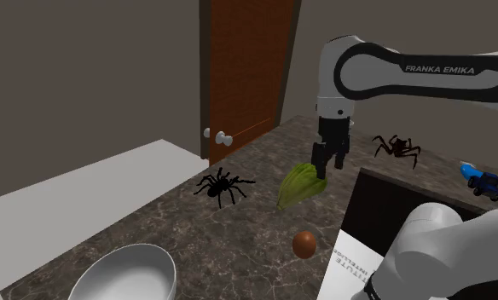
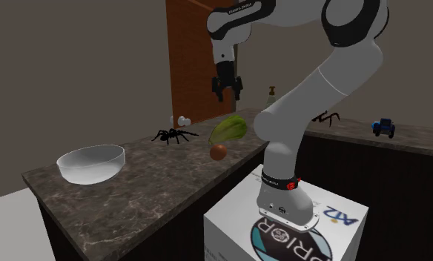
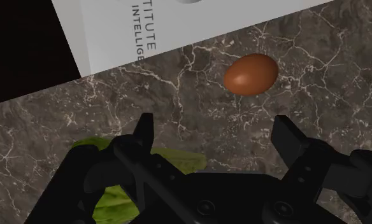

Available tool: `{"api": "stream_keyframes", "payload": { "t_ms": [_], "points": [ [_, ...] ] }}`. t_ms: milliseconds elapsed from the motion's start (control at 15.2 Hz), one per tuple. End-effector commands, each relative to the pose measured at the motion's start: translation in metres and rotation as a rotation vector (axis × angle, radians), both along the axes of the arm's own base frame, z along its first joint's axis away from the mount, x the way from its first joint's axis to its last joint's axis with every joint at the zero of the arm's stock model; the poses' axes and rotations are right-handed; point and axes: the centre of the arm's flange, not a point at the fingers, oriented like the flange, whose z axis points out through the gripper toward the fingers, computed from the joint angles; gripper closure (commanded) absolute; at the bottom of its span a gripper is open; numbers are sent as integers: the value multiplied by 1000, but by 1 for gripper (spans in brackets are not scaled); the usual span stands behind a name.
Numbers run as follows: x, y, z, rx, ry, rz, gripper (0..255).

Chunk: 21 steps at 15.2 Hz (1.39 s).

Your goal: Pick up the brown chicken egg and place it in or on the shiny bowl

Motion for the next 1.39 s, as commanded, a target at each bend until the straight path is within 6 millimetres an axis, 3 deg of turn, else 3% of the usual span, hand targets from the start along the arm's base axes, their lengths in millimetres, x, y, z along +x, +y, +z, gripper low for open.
{"api": "stream_keyframes", "payload": {
  "t_ms": [0, 462, 990, 1320],
  "points": [
    [0, 0, 0, 0, 0, 0, 0],
    [-33, 58, -71, -130, -51, -392, 0],
    [-37, 122, -162, -279, -109, -841, 0],
    [-40, 122, -188, -287, -112, -864, 0]
  ]
}}
